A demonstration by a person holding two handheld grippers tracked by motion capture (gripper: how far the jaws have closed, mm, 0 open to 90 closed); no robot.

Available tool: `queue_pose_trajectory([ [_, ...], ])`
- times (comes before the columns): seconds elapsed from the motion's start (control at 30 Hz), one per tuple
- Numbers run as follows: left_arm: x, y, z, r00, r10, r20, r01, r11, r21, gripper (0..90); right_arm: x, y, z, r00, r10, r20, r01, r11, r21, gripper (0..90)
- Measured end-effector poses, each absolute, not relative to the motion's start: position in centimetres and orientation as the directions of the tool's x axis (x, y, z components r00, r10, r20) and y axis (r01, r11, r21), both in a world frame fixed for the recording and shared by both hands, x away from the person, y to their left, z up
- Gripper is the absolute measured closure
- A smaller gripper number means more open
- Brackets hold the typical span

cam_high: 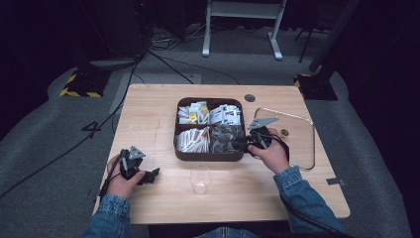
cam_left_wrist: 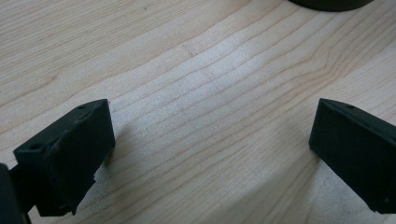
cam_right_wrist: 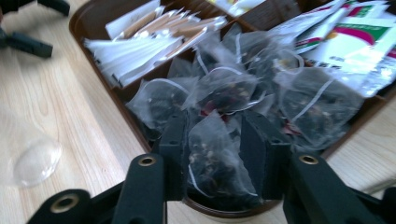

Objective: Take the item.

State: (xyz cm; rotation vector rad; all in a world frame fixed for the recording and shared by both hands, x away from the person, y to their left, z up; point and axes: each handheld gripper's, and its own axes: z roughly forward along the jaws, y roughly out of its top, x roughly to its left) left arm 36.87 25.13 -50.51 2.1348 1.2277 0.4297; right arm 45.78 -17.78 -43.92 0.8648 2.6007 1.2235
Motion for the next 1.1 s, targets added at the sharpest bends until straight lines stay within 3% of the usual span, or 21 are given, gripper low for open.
queue_pose_trajectory([
  [0.3,36.9,25.1,-50.5,0.512,0.858,-0.03,0.653,-0.367,0.663,0.5,46.2,-17.2,-45.2,-0.82,0.552,0.15,0.479,0.52,0.707,59.6],
  [0.47,36.9,25.1,-50.5,0.512,0.858,-0.03,0.652,-0.367,0.663,0.5,46.5,-17.1,-45.7,-0.813,0.551,0.187,0.505,0.509,0.697,63.6],
  [0.63,36.9,25.1,-50.5,0.512,0.858,-0.03,0.652,-0.367,0.663,0.5,46.4,-16.8,-45.7,-0.82,0.551,0.155,0.491,0.537,0.686,68.2],
  [0.8,36.9,25.1,-50.5,0.512,0.858,-0.029,0.652,-0.367,0.663,0.5,46.0,-16.3,-45.4,-0.829,0.551,0.093,0.459,0.576,0.676,79.4],
  [1.1,36.9,25.1,-50.5,0.512,0.858,-0.03,0.652,-0.367,0.663,0.6,45.8,-16.5,-44.8,-0.821,0.566,0.073,0.443,0.551,0.707,82.9],
])
